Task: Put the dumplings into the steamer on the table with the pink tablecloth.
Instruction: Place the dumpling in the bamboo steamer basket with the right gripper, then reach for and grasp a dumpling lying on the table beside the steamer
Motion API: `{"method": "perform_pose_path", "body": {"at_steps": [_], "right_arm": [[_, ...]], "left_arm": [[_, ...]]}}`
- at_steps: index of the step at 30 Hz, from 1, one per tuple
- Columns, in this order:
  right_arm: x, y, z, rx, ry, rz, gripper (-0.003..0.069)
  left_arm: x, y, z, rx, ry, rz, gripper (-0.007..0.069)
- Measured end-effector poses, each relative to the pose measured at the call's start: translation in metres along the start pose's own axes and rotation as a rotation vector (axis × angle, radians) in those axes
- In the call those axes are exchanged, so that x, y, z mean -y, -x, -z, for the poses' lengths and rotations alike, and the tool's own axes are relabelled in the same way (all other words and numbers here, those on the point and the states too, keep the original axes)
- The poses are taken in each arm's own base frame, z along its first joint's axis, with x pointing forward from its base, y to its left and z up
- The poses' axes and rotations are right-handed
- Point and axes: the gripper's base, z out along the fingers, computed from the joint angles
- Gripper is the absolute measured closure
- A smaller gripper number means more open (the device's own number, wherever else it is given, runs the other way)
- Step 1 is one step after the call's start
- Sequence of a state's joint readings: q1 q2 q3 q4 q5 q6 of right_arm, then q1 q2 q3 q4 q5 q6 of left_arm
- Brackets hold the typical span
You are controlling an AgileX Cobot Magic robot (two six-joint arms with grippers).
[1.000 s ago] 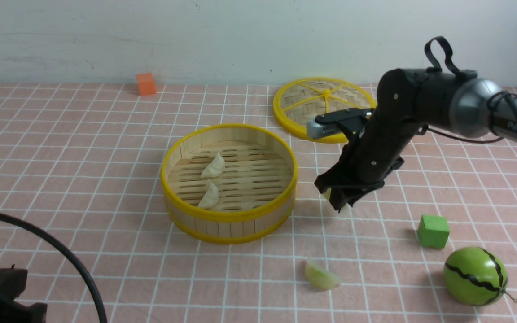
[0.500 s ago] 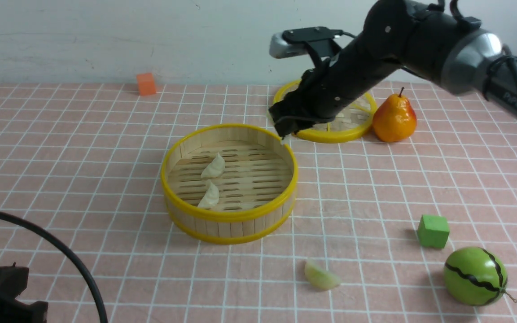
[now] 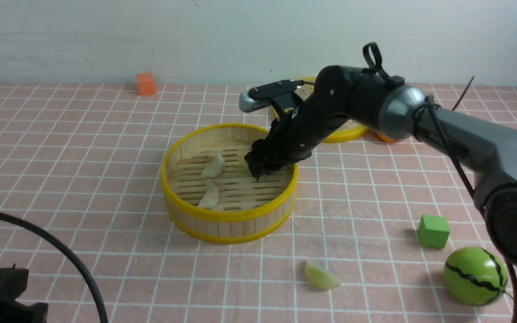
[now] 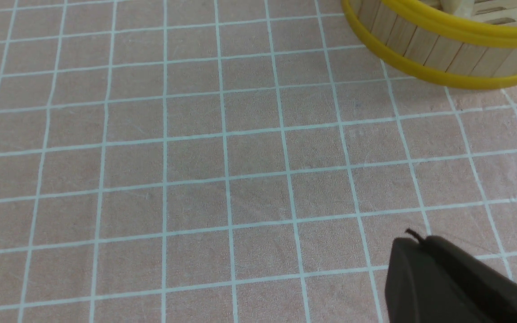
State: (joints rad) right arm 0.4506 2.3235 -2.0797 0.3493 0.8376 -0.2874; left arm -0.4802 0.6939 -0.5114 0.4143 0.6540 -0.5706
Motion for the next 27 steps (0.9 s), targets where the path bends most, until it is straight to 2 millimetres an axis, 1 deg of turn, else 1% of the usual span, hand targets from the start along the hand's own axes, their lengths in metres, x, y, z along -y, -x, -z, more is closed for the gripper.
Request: {"method": "perform_pose_path", "body": {"at_steps": [1,2,4,5,6,7,8,9,10,11,12,13,14,15,18,19,21,22,23,24,25,26,27], "right_arm": [[-0.005,0.005,0.022,-0.043,-0.001,0.036,0.0109],[-0.012,0.010,0.049,-0.077,-0.001,0.068,0.0061],[-0.020,0.013,0.086,-0.114,-0.010,0.104,0.0021],[-0.021,0.014,0.089,-0.116,-0.011,0.105,0.0017],[-0.026,0.016,0.111,-0.116,-0.013,0.101,0.0014],[-0.027,0.016,0.114,-0.117,-0.013,0.094,0.0015],[-0.028,0.011,0.118,-0.135,-0.012,0.050,0.0033],[-0.028,0.004,0.111,-0.169,-0.009,0.025,0.0050],[-0.028,0.003,0.110,-0.178,-0.010,0.021,0.0050],[-0.027,-0.020,0.087,-0.285,-0.010,-0.005,0.0085],[-0.028,-0.035,0.071,-0.357,-0.014,-0.012,0.0104],[-0.029,-0.035,0.071,-0.358,-0.015,-0.009,0.0109],[-0.032,-0.057,0.052,-0.456,-0.015,-0.005,0.0132],[-0.037,-0.074,0.039,-0.528,-0.017,0.007,0.0151],[-0.045,-0.101,0.024,-0.628,-0.035,0.047,0.0192],[-0.045,-0.107,0.019,-0.631,-0.048,0.061,0.0217],[-0.043,-0.112,0.015,-0.627,-0.061,0.069,0.0259],[-0.043,-0.115,0.014,-0.633,-0.060,0.067,0.0319],[-0.043,-0.116,0.014,-0.636,-0.059,0.066,0.0329],[-0.044,-0.117,0.014,-0.653,-0.052,0.060,0.0430],[-0.044,-0.118,0.015,-0.661,-0.047,0.057,0.0456],[-0.045,-0.118,0.016,-0.668,-0.042,0.059,0.0468],[-0.046,-0.117,0.019,-0.674,-0.028,0.064,0.0464]], "left_arm": [[-0.001,-0.001,0.000,-0.012,0.006,0.002,0.0635],[-0.001,-0.002,0.000,-0.020,0.009,0.004,0.0635],[-0.001,-0.002,0.000,-0.025,0.011,0.006,0.0635],[-0.001,-0.002,0.000,-0.025,0.011,0.006,0.0635],[-0.001,-0.002,0.000,-0.025,0.011,0.006,0.0635],[-0.001,-0.002,0.000,-0.024,0.010,0.006,0.0635],[0.000,-0.002,0.000,-0.022,0.005,0.010,0.0635],[0.000,-0.002,0.000,-0.023,0.003,0.013,0.0635],[0.000,-0.002,0.000,-0.023,0.003,0.013,0.0635],[0.000,-0.002,0.000,-0.025,-0.001,0.018,0.0635],[0.000,-0.002,0.000,-0.027,-0.004,0.023,0.0635],[0.000,-0.002,0.000,-0.027,-0.004,0.023,0.0635],[0.001,-0.003,0.000,-0.030,-0.008,0.028,0.0635],[0.001,-0.003,0.000,-0.030,-0.010,0.032,0.0635],[0.002,-0.002,0.000,-0.020,-0.019,0.035,0.0632],[0.002,-0.001,0.000,-0.015,-0.023,0.036,0.0631],[0.002,-0.001,0.000,-0.012,-0.026,0.037,0.0630],[0.002,-0.001,0.000,-0.012,-0.026,0.037,0.0628],[0.002,-0.001,0.000,-0.012,-0.026,0.037,0.0628],[0.002,-0.001,0.000,-0.012,-0.026,0.037,0.0627],[0.002,-0.001,0.000,-0.012,-0.026,0.037,0.0627],[0.002,-0.001,0.000,-0.012,-0.026,0.037,0.0626],[0.002,-0.001,0.000,-0.012,-0.026,0.037,0.0624]]}}
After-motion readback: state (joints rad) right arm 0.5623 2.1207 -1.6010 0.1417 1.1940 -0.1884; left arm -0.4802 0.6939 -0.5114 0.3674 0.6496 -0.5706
